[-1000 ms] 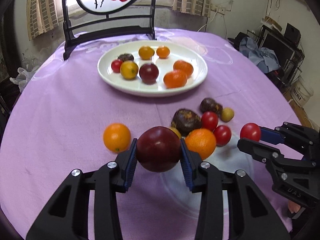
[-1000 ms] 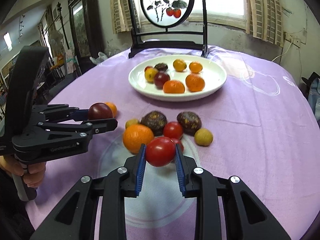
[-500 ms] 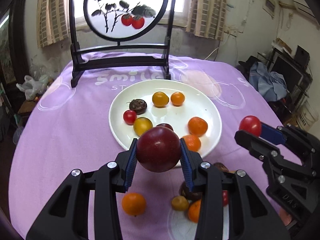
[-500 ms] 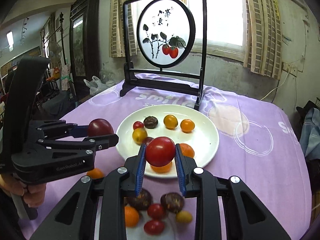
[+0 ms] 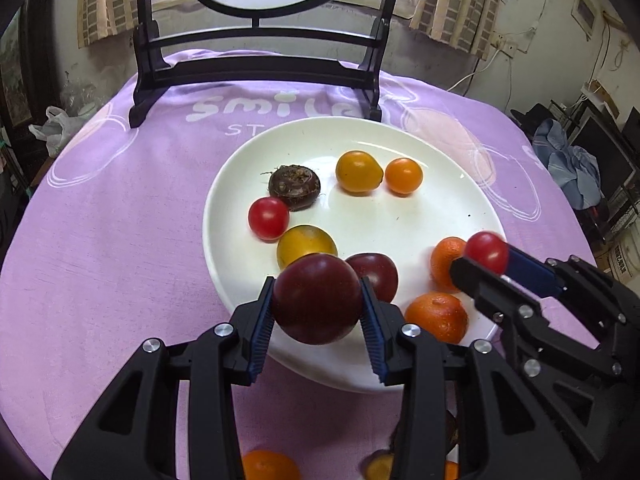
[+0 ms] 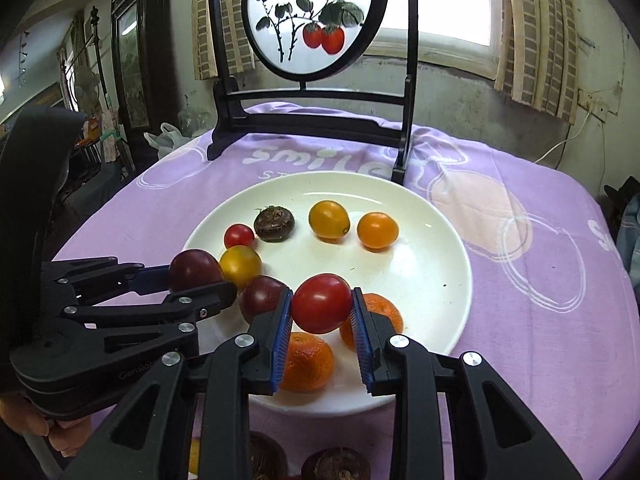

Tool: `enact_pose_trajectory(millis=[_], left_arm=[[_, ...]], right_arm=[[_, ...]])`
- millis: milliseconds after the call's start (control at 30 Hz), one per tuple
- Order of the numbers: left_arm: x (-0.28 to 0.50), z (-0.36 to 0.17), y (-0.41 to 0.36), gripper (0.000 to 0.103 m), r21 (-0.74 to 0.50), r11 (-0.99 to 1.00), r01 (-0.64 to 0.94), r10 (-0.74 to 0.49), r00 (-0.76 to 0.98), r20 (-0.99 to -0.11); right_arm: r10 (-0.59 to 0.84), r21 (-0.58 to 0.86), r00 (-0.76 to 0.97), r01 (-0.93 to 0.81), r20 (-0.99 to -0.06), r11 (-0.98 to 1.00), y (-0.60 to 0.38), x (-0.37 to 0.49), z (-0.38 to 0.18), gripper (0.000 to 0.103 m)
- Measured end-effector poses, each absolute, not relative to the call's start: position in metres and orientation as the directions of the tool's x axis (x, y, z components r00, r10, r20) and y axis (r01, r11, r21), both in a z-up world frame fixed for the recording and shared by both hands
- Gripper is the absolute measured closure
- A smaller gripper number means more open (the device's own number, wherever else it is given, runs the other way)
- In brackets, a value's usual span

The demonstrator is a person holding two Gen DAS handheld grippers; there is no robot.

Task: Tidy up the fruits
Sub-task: 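Carry both tomatoes over the white plate and open both tools to release them, then move both open tools back toward the fruit cluster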

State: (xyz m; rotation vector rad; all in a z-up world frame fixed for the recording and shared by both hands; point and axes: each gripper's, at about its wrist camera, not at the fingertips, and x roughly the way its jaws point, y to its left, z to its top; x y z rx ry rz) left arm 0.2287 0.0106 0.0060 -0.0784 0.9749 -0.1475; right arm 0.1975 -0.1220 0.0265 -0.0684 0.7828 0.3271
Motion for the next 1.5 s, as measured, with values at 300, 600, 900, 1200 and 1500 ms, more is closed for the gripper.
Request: enact_pose_trajectory(millis=[300,600,900,1200,1500], left_arm=[[0.205,0.023,0.016,0.031,-0.099,0.992,0.073,-0.123,0.615,-0.779],[0.151,0.034,0.016,0.023,-0.114,0.988,0.100,-0.152,0.637,-0.756],[0.103,0.021,0.025,0.022,-0.110,0.992,0.070,-0.129,0.642,-0.756],[0.079,0.007,0.026,0.020,-0.121,0.990,0.078,-0.143,0.627,-0.766],[0.074,-0.002,0.030,0.020,-0.130,0.985,0.110,-0.170,0.644,-0.746]], right_arm=[[0.282,0.115,0.663,-0.285,-0.693,0.952,-0.143,0.182,0.028,0.054],[0.296,0.139,0.665,-0.280,-0.685,0.950,-0.175,0.123,0.035,0.051],[0.289,0.138,0.660,-0.273,-0.693,0.952,-0.191,0.064,0.022,0.047],[0.263,0.101,0.638,-0.279,-0.724,0.955,-0.184,0.041,0.005,0.047],[0.212,0.024,0.581,-0.314,-0.786,0.949,-0.160,0.039,-0.017,0.048]])
